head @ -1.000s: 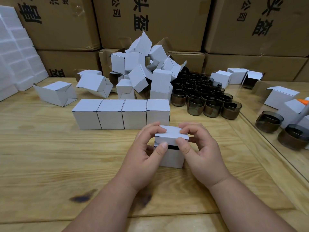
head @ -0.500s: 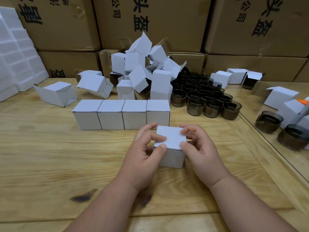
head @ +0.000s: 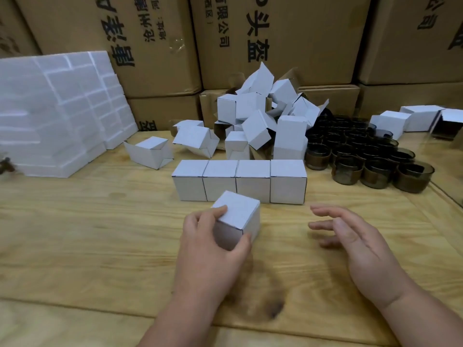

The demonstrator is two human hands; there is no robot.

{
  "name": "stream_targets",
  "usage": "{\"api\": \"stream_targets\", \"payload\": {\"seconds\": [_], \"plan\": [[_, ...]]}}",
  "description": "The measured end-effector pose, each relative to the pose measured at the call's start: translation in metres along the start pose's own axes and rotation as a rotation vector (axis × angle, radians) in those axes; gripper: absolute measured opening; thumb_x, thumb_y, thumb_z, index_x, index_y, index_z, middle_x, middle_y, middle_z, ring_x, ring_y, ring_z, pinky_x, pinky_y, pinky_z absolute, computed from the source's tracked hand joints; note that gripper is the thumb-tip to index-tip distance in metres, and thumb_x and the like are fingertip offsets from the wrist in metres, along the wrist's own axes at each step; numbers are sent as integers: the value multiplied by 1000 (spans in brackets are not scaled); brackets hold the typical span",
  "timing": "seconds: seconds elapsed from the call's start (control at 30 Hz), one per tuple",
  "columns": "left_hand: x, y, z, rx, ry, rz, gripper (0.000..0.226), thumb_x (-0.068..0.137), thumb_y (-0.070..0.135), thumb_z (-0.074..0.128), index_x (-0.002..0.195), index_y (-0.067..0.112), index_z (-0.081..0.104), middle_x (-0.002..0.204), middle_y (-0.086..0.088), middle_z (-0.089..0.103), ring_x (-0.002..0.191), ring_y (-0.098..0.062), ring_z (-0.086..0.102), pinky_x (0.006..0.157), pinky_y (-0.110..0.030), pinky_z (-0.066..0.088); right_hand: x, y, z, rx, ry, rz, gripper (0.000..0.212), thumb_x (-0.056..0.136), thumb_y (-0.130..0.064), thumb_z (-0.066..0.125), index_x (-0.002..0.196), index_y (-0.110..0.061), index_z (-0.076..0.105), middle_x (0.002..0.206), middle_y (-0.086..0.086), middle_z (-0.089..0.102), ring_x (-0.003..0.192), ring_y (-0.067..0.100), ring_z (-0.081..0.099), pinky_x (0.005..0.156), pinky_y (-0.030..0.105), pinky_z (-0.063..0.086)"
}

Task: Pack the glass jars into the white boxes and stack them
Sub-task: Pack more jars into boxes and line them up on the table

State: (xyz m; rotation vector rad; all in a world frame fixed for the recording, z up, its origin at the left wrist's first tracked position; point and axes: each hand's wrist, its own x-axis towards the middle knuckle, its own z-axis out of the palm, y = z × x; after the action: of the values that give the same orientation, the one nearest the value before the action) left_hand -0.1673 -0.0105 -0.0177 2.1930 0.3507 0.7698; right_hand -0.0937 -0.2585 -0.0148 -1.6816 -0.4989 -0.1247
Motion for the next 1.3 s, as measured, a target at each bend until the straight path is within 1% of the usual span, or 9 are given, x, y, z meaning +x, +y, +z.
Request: {"api": "stream_targets", "payload": {"seconds": [0.07,0.17,0.27,0.43,0.6,0.77,1.17,1.23,1.3], "plan": [[12,-19,-19,46,67,-42,61,64,60,73,119,56,48,112,30,35,110,-3,52,100,-32,49,1,2,-1,-2,35,4,31,105,-40,47,114,-22,71,125,-11,68,106,16,70,80,39,57],[30,-38,-38,74,142,-126,63,66,60,78,123,53,51,119,17,39,111,-6,51,102,-33,47,2,5,0,-5,44,7,35,98,-37,43,102,-23,74,121,-10,69,99,20,70,74,40,57],[44,-47,-43,67,178,-160,66,69,57,84,128,45,56,122,13,39,114,-14,54,106,-39,47,3,7,1,-9,39,-20,34,97,-36,42,95,-26,75,118,-8,69,92,21,69,70,39,56],[53,-53,-38,56,188,-142,67,70,60,83,130,44,56,120,15,37,114,-16,55,105,-42,48,4,13,-1,-2,53,-21,35,97,-39,43,96,-23,75,117,-5,69,91,23,68,68,42,55],[56,-60,-36,56,196,-132,67,69,62,83,128,48,55,119,16,38,112,-14,53,97,-33,46,5,13,-1,-10,43,-20,35,99,-37,42,95,-25,75,116,-6,69,88,22,68,66,38,55],[63,-60,-33,68,186,-136,65,71,62,82,129,50,53,120,16,37,112,-15,53,94,-31,44,4,11,0,-16,40,-23,36,99,-37,41,94,-24,75,116,-5,69,88,23,68,65,33,54],[65,-61,-31,64,168,-130,65,70,60,82,127,52,53,119,16,38,113,-14,54,92,-30,43,5,6,2,-6,49,-15,36,98,-34,41,93,-23,74,113,-3,70,85,24,67,65,34,53],[63,-57,-32,82,170,-135,68,70,59,82,130,49,53,122,14,39,117,-17,52,97,-33,44,4,5,2,-8,52,-12,36,98,-35,41,93,-22,74,112,-3,70,85,24,66,65,33,53],[61,-50,-32,152,204,-127,75,72,57,83,137,42,51,132,7,41,128,-22,43,109,-37,37,4,4,2,-13,60,-4,36,98,-35,41,92,-23,74,112,-4,70,85,22,66,65,33,52]]}}
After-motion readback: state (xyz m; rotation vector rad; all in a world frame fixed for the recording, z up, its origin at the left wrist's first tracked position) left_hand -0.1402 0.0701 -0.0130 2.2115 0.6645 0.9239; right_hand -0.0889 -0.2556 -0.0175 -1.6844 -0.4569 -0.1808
